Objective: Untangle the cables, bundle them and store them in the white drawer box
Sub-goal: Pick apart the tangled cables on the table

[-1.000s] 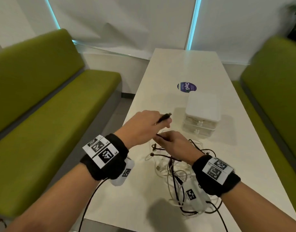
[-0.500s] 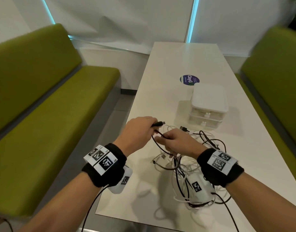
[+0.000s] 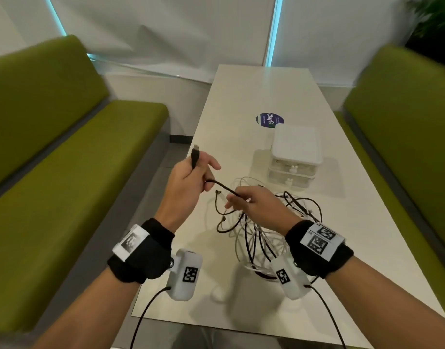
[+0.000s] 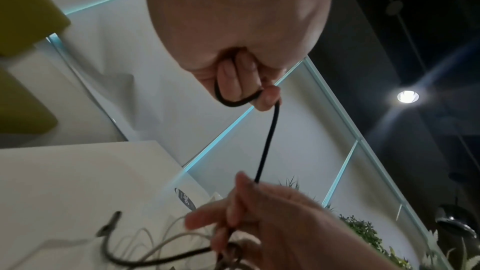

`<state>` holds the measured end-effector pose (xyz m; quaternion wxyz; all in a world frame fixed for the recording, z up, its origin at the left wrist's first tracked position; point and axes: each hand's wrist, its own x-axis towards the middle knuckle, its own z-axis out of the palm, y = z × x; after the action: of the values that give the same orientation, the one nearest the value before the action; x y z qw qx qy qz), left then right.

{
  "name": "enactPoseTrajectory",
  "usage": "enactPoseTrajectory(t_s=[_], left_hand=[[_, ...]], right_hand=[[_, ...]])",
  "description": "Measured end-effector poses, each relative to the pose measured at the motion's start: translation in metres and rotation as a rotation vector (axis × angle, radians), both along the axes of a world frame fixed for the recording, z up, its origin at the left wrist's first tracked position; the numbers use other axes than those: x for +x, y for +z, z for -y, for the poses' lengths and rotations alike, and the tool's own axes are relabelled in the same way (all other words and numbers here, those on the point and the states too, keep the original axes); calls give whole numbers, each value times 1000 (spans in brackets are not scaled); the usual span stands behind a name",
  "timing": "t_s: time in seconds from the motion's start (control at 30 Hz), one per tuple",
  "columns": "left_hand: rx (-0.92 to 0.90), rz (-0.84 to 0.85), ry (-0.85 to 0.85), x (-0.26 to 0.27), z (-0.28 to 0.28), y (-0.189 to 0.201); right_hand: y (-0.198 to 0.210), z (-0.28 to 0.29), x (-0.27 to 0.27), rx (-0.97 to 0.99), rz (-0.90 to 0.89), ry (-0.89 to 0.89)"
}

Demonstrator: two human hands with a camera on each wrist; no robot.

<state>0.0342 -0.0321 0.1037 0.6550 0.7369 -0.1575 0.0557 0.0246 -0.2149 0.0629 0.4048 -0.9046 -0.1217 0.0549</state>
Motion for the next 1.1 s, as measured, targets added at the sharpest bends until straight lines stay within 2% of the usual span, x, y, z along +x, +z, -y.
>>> enactPoseTrajectory(t_s=[0.1, 0.2, 0.3, 0.4, 0.43, 0.5, 0.57, 0.63, 0.8, 0.93, 1.1], left_hand=[[111, -41, 9, 0, -3, -9], [173, -32, 61, -4, -7, -13], [79, 73, 46, -8, -2, -5], [145, 255, -9, -10, 5, 2], [187, 265, -23, -9, 7, 3], [284, 224, -43, -7, 12, 0], [485, 184, -45, -7, 16, -10], [700, 220, -50, -10, 20, -25], [886, 222, -49, -9, 12, -47], [943, 194, -48, -9, 8, -58], [724, 157, 51, -6, 6, -58]], right_hand=[[9, 3, -1, 135, 56, -100], [36, 6, -4, 252, 119, -141], [63, 8, -1, 360, 258, -187], [80, 4, 3, 365, 410, -216], [81, 2, 3, 311, 386, -176], [74, -2, -1, 82, 239, -58], [59, -5, -5, -73, 155, -16], [44, -7, -8, -84, 97, -18], [15, -1, -10, -115, -5, -21], [-5, 6, -10, -211, -110, 67], [-22, -3, -7, -235, -65, -14]])
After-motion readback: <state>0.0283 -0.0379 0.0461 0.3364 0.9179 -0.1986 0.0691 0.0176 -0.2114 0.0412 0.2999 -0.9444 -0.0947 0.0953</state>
